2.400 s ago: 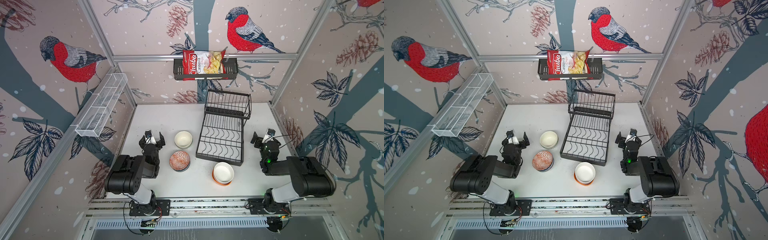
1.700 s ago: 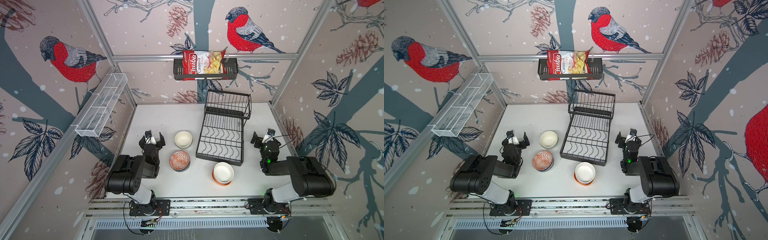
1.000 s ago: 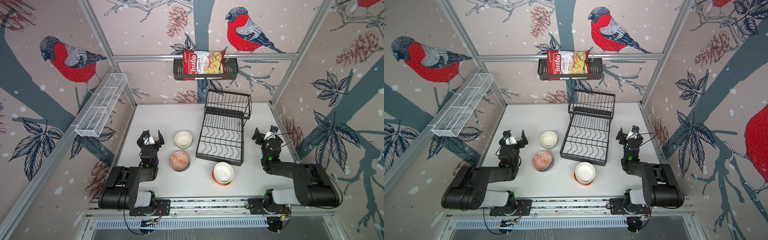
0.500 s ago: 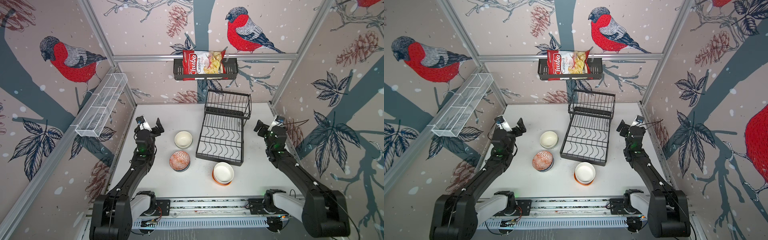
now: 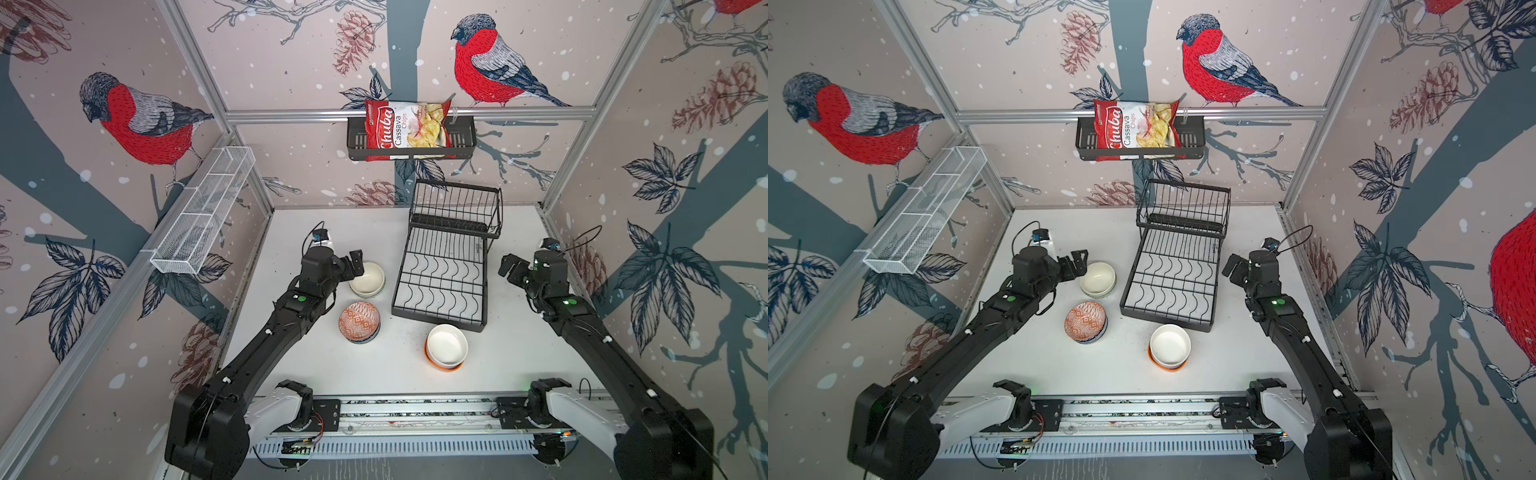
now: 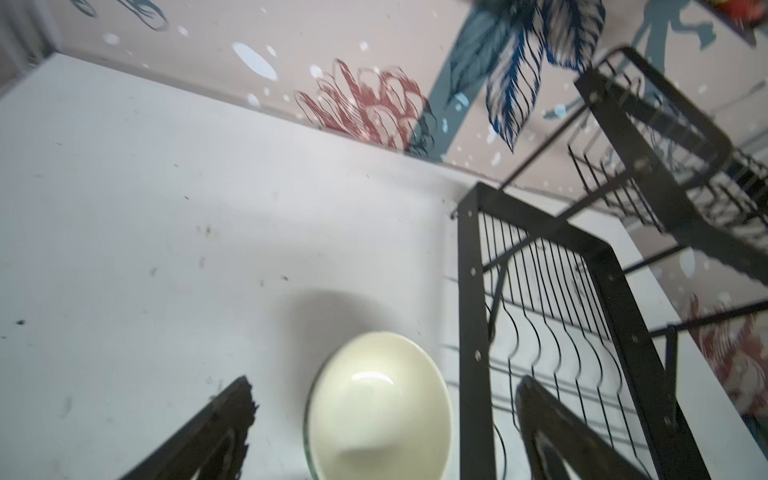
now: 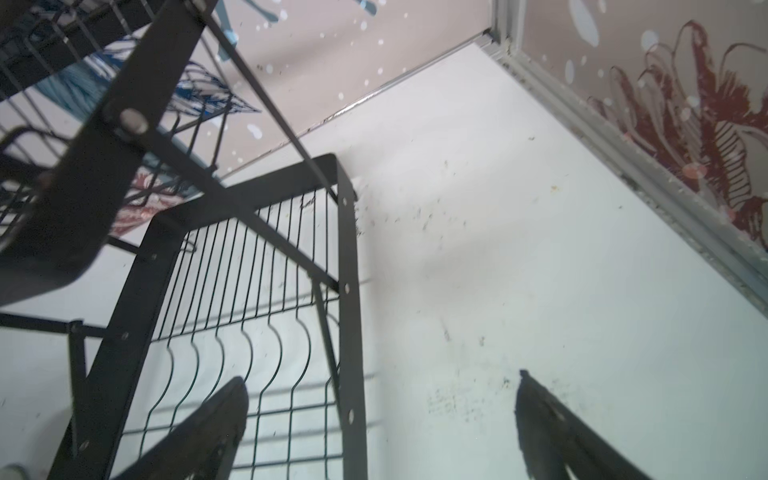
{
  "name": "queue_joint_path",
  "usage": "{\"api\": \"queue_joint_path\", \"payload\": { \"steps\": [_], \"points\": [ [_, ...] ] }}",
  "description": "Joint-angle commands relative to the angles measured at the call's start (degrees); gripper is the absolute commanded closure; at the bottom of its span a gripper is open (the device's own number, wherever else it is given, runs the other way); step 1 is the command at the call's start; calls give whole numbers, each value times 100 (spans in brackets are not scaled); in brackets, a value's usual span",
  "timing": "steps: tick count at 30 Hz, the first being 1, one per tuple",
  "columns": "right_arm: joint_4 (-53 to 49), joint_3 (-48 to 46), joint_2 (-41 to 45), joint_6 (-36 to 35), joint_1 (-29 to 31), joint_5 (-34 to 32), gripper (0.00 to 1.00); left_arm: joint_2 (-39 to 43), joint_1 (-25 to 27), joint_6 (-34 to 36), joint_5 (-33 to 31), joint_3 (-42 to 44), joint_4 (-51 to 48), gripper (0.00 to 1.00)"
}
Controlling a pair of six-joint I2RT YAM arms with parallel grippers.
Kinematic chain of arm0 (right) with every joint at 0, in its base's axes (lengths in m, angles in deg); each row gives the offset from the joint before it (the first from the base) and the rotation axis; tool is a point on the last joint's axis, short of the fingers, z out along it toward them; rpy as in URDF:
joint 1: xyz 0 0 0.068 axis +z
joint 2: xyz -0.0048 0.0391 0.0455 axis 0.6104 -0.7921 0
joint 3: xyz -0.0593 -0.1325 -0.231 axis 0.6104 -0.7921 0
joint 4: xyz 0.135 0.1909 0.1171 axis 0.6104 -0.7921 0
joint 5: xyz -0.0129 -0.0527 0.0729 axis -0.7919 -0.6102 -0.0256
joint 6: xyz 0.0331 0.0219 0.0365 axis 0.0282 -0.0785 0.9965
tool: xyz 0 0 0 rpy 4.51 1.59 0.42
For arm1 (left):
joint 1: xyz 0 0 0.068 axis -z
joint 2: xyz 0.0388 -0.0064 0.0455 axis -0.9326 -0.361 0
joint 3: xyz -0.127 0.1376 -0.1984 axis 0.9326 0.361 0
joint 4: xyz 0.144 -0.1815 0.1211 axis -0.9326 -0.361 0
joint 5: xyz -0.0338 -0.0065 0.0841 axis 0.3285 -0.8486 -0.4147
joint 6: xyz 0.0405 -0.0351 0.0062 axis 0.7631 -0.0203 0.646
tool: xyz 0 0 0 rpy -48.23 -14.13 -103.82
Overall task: Load the bowls into the dish rack
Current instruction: 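Reach left gripper to the white bowl while right arm nears rack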
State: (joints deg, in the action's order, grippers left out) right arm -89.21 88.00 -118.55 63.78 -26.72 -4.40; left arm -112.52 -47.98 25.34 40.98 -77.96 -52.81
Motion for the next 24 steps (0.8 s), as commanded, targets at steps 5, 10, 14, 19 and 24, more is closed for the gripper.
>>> {"api": "queue_joint_path", "payload": {
  "steps": [5,10,14,19,24],
  "points": [
    [-960,401,-13,193,401,264,0,-345,1129,-349,-304,-624,-1627,3],
    [-1020,402,-191,195,686,230,1,-777,2103,-211,-552,-1093,-2308,3],
    [-1118,365,-288,296,773,141,1,-1052,2657,-142,-326,-1270,-2488,3],
    [-1203,369,-351,454,844,-24,1,-1036,3015,-54,186,-1266,-2281,3],
    [-1476,484,-503,955,799,-252,1,-900,3171,-53,499,-1270,-2121,3]
  ]
}}
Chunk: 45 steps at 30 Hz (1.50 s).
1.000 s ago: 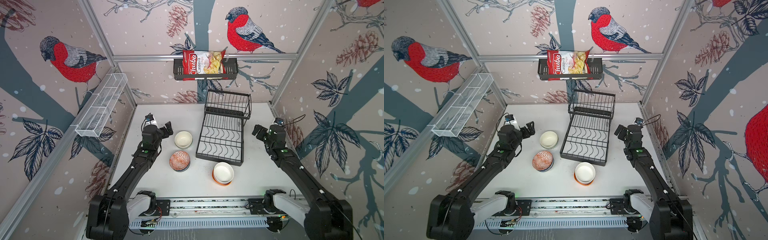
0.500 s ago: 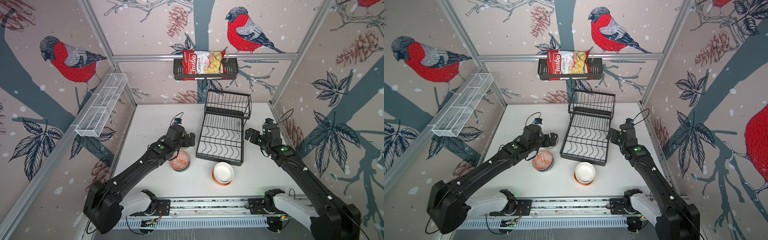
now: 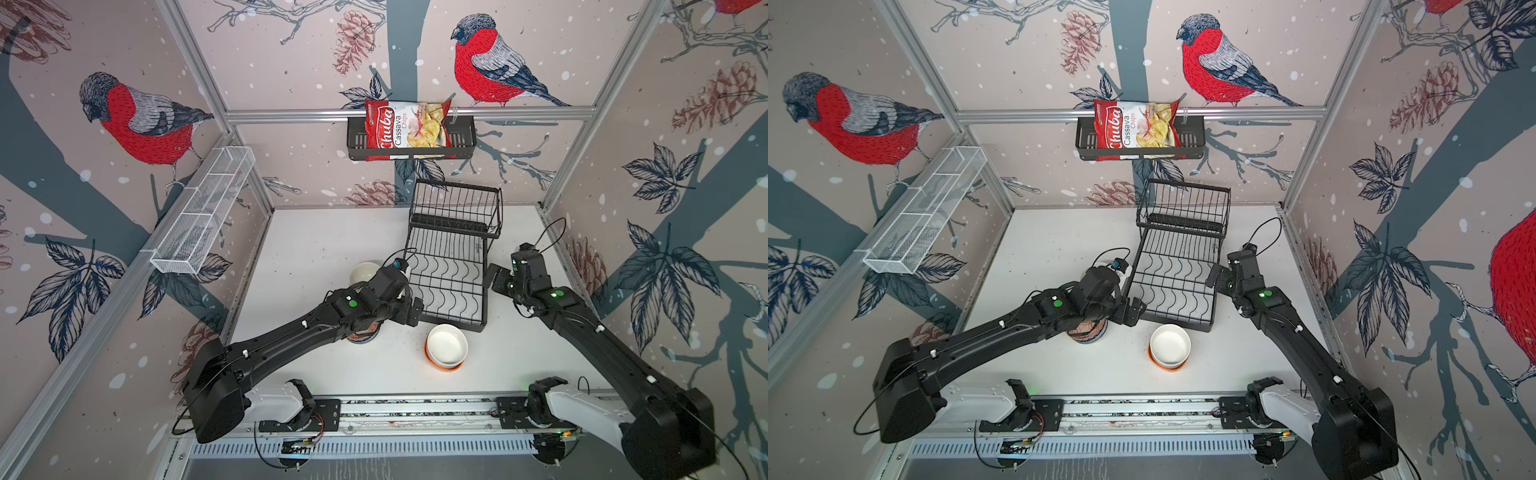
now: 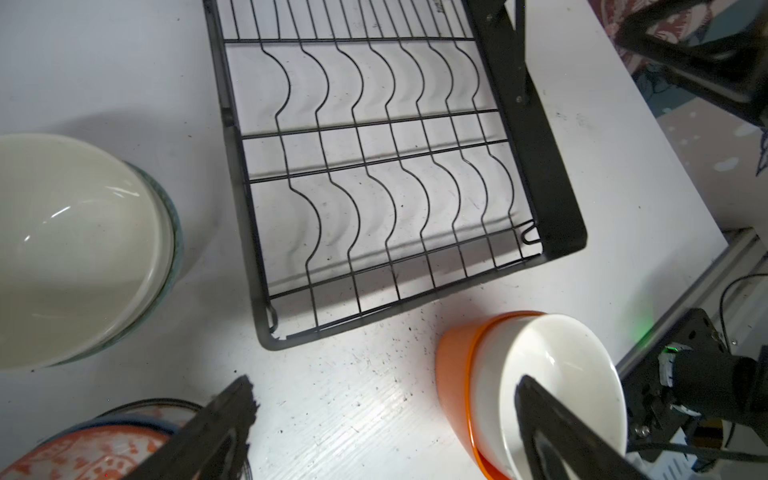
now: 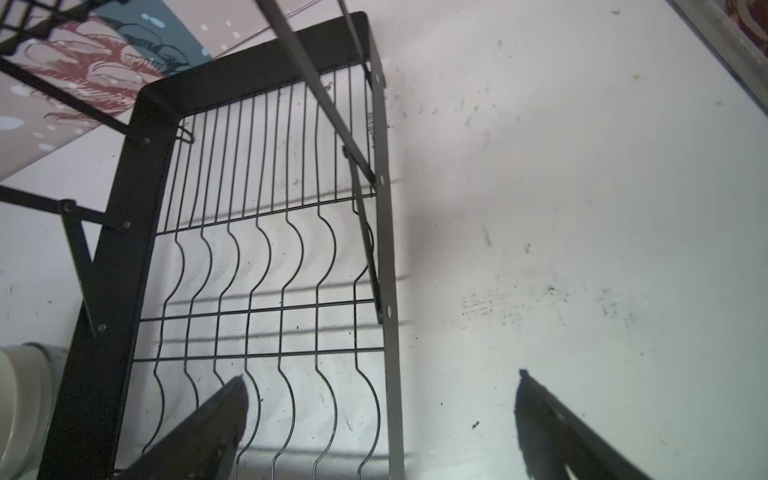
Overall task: Load the bowls into the dish rack
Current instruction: 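Reach left gripper to the white bowl while right arm nears rack, then close the left gripper on the rim of the white bowl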
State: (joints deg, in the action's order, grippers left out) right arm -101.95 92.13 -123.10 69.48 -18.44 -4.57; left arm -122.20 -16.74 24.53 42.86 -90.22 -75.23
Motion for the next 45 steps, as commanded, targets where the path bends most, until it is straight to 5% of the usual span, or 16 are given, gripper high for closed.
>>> {"api": "queue_joint_path", "payload": {
  "steps": [1,20,30,45],
  "points": [
    [-245,90,-57,394,-45,-233,1,79,72,29,365,-39,150,3],
    [-121,-352,503,201,-166,-186,1,-1464,1085,26,-138,-1209,-1093,11],
    [-89,-386,432,150,-106,-184,0,-2736,1294,-232,-583,-2204,-2114,39],
    [-36,-512,442,124,-101,-184,0,-3031,1391,-279,-653,-2394,-2192,72]
  ]
}}
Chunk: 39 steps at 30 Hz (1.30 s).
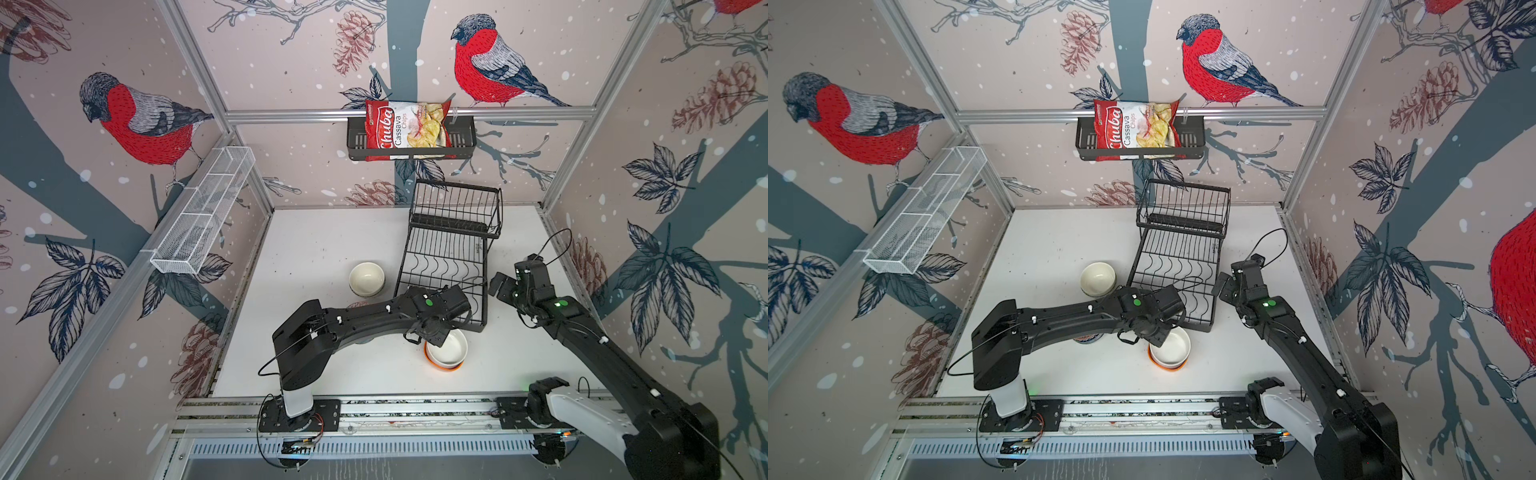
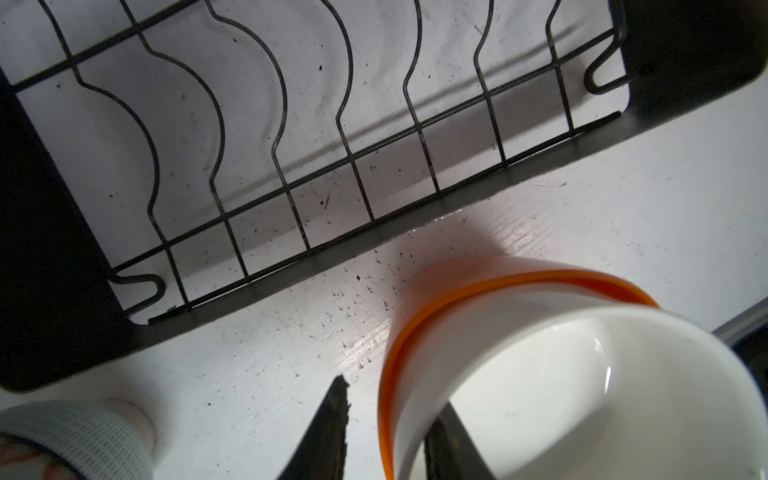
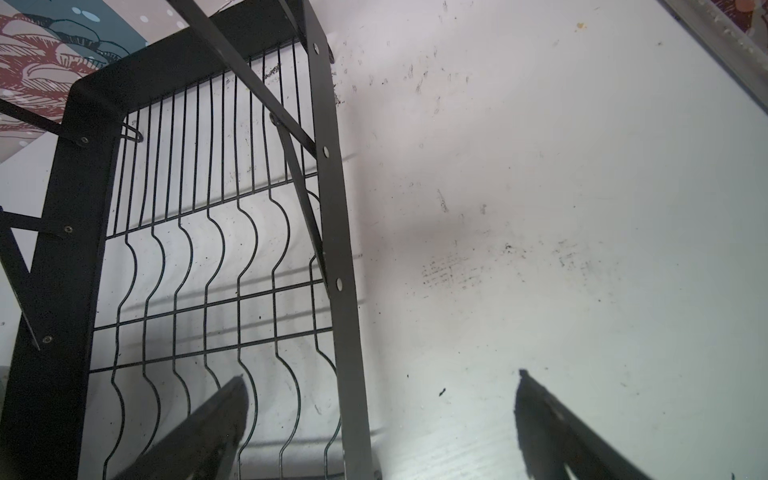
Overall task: Load the bowls into the dish rack
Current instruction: 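Close the left gripper on the rim of the white bowl, then lift the white bowl with left gripper while right gripper approaches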
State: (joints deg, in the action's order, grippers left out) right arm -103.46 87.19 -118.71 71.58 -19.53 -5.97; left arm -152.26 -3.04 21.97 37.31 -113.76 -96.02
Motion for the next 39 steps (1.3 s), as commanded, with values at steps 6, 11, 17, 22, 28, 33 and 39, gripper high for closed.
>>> {"api": "queue_joint_path", "payload": {
  "steps": [6,11,17,22,28,33,39],
  "points": [
    [97,-15,10,-83,15,-26,0,50,32,-58,-168,-28,-74,84],
    [96,-34,10,-75,9,-20,0,137,29,-72,-227,-16,-36,90],
    [128,-66,1,-64,15,-5,0,228,29,-67,-291,-11,-26,100],
    [152,-57,2,-106,12,14,0,401,32,1,-312,24,72,100],
    [326,-106,35,-333,14,218,1,808,29,133,-369,238,538,100],
    [813,-294,465,-552,4,647,1,1276,29,23,-910,567,1100,100],
    [1091,-262,960,-763,-3,997,1,1713,-118,83,-1236,810,1758,100]
  ]
}}
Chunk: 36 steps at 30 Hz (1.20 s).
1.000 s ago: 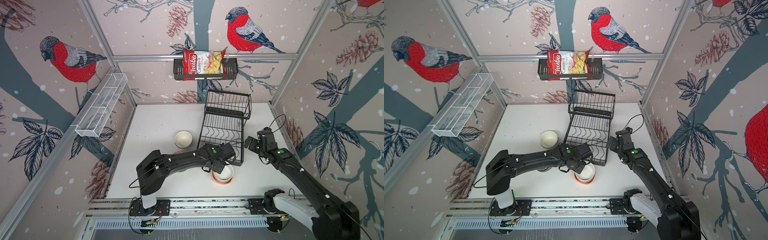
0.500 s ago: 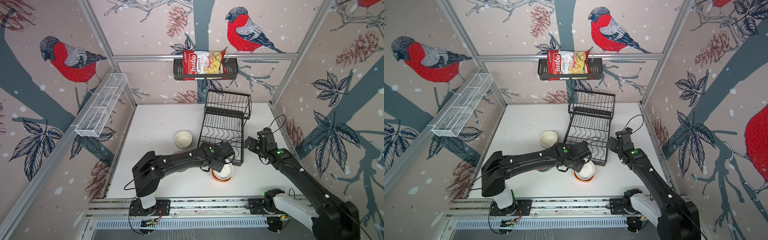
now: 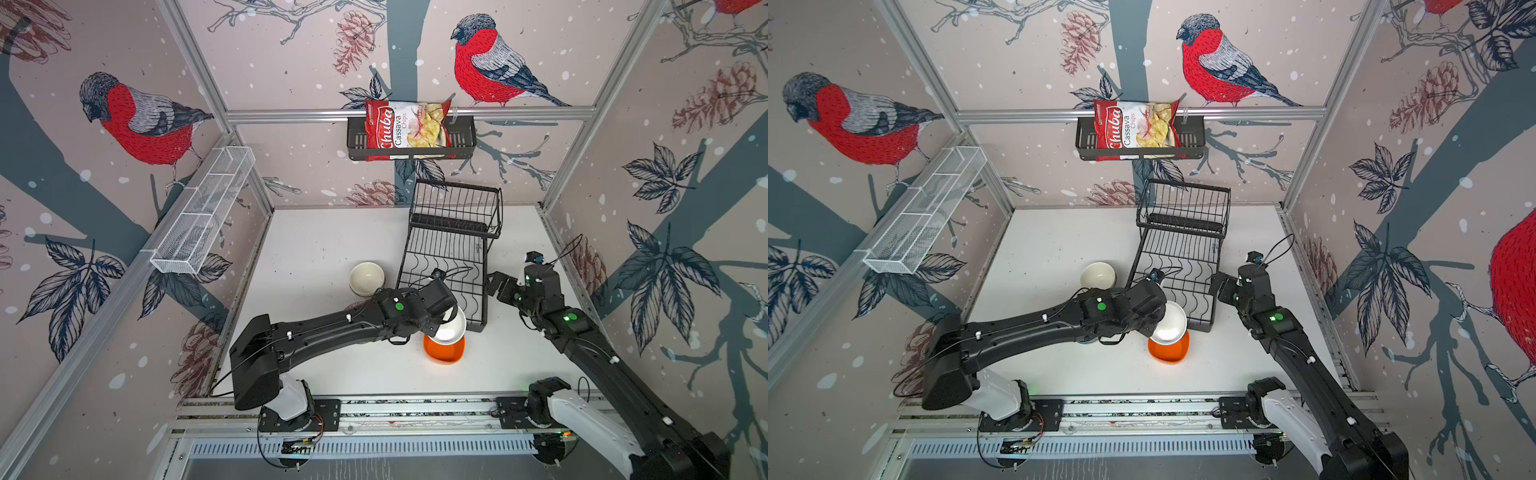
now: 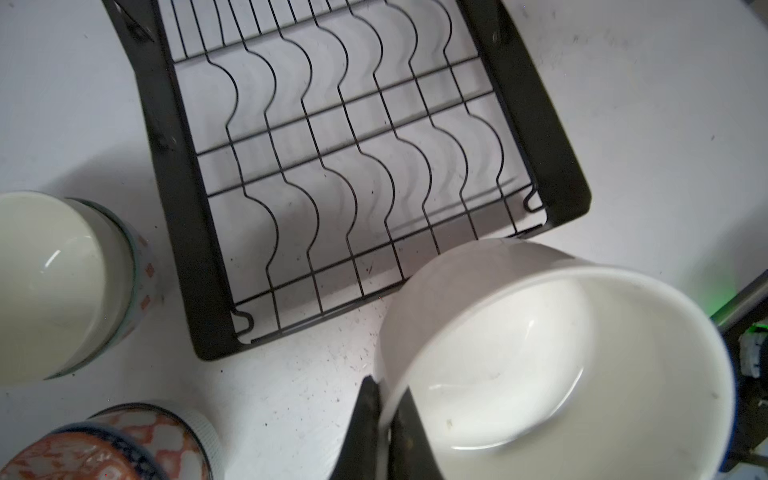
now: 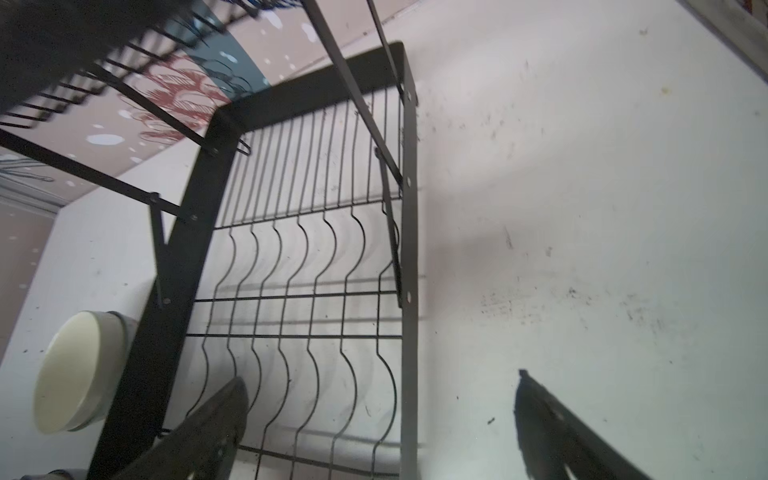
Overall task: Load the bowls into the dish rack
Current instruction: 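Lift the white bowl with left gripper while right gripper approaches, then grasp the bowl rim with right gripper while left gripper holds it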
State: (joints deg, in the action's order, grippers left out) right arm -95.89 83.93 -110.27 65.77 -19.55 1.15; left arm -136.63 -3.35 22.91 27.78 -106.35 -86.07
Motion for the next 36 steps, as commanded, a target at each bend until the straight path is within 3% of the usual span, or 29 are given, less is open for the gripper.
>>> {"api": "queue_joint_path", "payload": {
  "steps": [1,10,21,36],
  "points": [
    [330,102,140,-213,1,320,0,201,-160,4,-248,107,855,100],
    [639,278,197,-469,22,1463,1,671,-981,60,593,683,2159,100],
    [1115,424,214,-428,129,2615,1,612,-2118,-63,2215,988,3159,100],
    [1613,343,-298,55,360,3419,3,-34,-2784,-345,4201,1098,4460,100]
  ]
}}
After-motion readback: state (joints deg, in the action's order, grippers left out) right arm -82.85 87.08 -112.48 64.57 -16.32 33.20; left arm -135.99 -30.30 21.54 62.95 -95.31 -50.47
